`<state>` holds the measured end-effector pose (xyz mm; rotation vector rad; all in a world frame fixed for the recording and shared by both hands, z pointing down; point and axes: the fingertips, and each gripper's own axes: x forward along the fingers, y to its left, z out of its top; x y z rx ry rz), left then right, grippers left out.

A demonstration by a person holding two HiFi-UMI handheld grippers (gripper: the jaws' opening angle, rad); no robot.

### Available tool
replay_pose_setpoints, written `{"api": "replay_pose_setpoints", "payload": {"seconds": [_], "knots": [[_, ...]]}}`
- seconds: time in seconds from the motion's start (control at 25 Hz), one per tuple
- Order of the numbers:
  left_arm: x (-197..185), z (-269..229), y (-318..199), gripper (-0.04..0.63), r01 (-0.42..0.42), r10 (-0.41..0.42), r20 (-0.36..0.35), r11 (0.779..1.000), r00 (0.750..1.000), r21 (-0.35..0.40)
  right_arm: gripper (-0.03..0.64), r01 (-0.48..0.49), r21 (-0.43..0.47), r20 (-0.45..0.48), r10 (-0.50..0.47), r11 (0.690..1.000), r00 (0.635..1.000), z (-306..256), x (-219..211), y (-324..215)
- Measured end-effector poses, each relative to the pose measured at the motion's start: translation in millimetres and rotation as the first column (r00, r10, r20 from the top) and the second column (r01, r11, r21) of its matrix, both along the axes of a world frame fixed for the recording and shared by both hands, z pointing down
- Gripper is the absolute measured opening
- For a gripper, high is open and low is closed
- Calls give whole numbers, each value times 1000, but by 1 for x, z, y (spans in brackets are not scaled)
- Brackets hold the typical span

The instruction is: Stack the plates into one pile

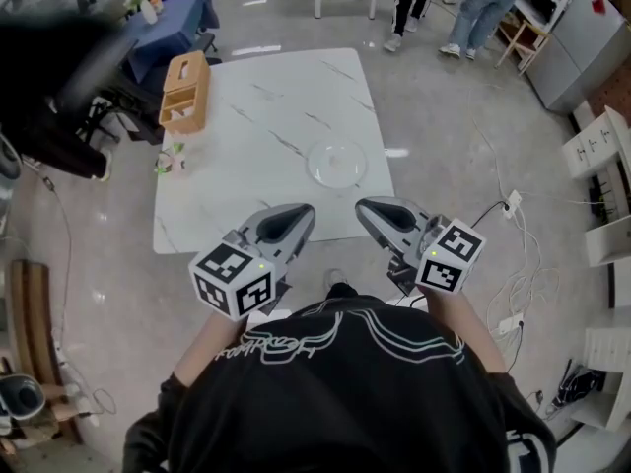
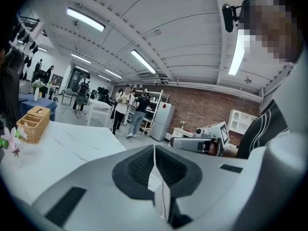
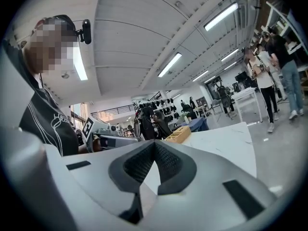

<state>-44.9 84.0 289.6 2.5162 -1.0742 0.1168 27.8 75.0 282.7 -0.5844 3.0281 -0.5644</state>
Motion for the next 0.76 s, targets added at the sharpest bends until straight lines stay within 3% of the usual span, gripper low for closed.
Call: {"api": "replay_pose_setpoints", "payload": {"seconds": [0.76], "knots": [[-16, 12, 25, 31, 22, -22, 17, 1000, 1000, -14, 26, -25, 6, -1, 25, 1000, 1000, 7, -4, 20]]}}
